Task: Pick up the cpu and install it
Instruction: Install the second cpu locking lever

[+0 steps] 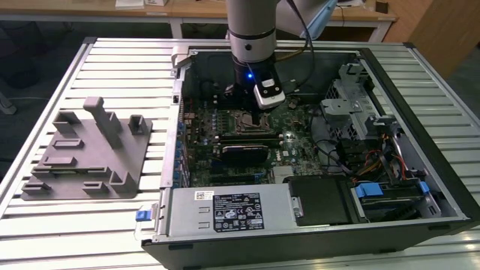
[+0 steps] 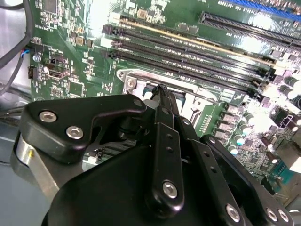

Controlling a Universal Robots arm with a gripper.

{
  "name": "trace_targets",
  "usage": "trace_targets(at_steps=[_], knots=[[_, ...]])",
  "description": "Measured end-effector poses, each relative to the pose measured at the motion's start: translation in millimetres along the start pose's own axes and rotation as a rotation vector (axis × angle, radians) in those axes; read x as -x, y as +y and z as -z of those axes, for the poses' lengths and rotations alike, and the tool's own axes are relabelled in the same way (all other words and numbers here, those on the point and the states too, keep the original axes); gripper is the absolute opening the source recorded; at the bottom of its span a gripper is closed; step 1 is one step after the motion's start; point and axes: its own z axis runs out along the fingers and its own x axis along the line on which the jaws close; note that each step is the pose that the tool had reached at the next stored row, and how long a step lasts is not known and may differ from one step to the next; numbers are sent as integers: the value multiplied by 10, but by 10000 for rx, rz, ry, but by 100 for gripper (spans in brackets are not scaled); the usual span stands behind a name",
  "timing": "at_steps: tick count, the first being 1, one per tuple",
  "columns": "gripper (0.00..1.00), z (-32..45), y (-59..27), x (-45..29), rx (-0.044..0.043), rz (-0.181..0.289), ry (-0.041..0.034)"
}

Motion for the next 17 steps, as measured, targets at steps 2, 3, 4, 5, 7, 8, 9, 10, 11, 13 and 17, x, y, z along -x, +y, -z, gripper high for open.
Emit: trace_targets(at_steps=[2, 3, 4, 5, 7, 8, 9, 10, 11, 13, 17], knots=[[11, -1, -21, 8, 0, 0, 0], [11, -1, -31, 11, -1, 0, 0], [11, -2, -40, 14, 0, -1, 0], [11, -2, -50, 17, -1, 1, -1], [11, -4, -67, 21, -1, 0, 0], [11, -6, -75, 24, 0, 0, 0], [11, -9, -84, 26, -1, 2, 0], [11, -12, -93, 28, 0, 14, 0], [11, -17, -101, 30, 4, 36, 0], [11, -30, -109, 29, 20, 139, -1], [11, -53, -113, 16, 84, 592, 1]])
